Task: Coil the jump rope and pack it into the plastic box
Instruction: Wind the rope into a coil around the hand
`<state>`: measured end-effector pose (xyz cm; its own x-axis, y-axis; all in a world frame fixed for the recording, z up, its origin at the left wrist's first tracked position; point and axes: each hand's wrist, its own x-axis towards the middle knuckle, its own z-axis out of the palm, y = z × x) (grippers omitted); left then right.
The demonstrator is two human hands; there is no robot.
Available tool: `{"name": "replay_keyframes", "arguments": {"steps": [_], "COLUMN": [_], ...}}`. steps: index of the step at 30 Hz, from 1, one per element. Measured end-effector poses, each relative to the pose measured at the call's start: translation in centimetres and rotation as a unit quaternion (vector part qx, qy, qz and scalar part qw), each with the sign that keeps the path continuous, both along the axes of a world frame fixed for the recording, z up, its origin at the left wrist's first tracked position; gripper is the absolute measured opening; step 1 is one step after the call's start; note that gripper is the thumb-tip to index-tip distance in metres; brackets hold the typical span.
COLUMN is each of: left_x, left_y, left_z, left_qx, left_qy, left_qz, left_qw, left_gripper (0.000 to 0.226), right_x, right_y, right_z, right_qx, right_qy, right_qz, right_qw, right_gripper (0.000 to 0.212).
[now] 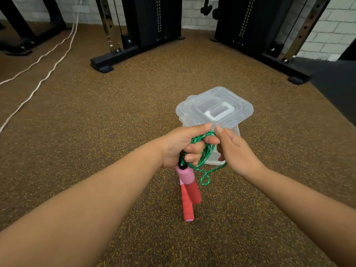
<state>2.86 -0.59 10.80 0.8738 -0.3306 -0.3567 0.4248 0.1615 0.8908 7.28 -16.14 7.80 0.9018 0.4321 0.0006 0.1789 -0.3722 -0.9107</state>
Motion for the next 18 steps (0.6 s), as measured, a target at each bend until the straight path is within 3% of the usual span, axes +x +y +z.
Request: {"name": "replay_keyframes", "arguments": {"steps": [6, 14, 18], "left_x": [0.8, 1.2, 1.3], "left_y": [0.7, 0.8, 0.8], "left_z": [-0.1, -0.8, -0.9], "left_qx": [-0.114, -0.082, -0.059], "left_qy": [0.003, 0.014, 0.008], "left_qz": [0.126, 0.201, 0.223], "left_qw": [0.985, 0.976, 0.973], "left_gripper": [0.045, 0.041, 0.026], "right_x": [-1.4, -3.5, -3.9], "right_y": [-0.5, -0.2, 0.1], "right_z": [-4.0, -3.8, -3.0], "right_qx": [-0.049, -0.096, -0.113], "right_qy": [-0.006, -0.017, -0.029], "right_qz": [0.021, 0.116, 0.137], "right_qw": [0.999, 0.988, 0.984], "right_gripper": [0.031, 0.024, 0.023]}}
